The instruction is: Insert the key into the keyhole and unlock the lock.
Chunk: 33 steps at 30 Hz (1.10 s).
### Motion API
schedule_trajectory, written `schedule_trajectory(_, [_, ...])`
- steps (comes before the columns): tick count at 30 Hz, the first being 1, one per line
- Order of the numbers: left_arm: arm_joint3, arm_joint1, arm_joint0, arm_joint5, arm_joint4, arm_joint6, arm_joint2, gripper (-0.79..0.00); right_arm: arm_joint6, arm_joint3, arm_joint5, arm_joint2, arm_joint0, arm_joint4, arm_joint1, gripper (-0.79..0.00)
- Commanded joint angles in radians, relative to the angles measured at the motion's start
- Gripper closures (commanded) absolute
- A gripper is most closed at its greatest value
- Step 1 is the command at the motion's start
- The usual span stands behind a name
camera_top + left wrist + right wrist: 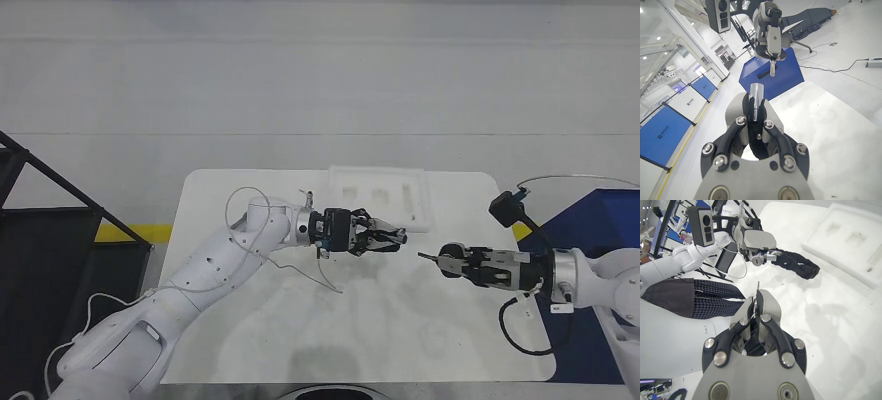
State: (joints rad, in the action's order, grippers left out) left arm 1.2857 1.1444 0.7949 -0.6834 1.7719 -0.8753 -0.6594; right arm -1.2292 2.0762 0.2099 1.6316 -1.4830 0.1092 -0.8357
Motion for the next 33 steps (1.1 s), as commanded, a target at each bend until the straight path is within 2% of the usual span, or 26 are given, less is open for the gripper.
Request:
schedule_trajectory(1, [-0.002, 0.000, 0.000, 0.001, 0.000, -0.002, 0.001, 0.000, 0.000, -0.001, 0.001, 0.000, 0.000, 0.001, 0.000, 0.000])
schedule_trajectory(16, [-0.002, 0.000, 0.000, 0.001, 0.000, -0.002, 0.001, 0.000, 0.000, -0.001, 0.001, 0.000, 0.000, 0.001, 0.000, 0.000])
schedule_trajectory(18, [0.004, 0.001, 0.008, 0.005, -0.006, 0.014, 0.001, 0.000, 0.015, 0.010, -0.002, 0.000, -0.002, -0.042, 0.001, 0.000])
schedule_trajectory(22, [0.003, 0.000, -0.009, -0.074, -0.009, 0.060, -0.001, 0.000, 0.005, 0.045, -0.002, 0.012, 0.001, -0.102, 0.006, 0.000])
schedule_trajectory(27, [-0.003, 0.010, -0.051, -0.144, -0.008, 0.049, 0.017, 0.000, -0.051, 0.113, -0.025, 0.025, 0.007, -0.163, 0.015, 0.000])
schedule_trajectory(33, [-0.046, 0.034, -0.097, -0.150, -0.001, 0.020, 0.056, 0.000, -0.057, 0.161, -0.088, 0.032, 0.010, -0.146, 0.019, 0.000])
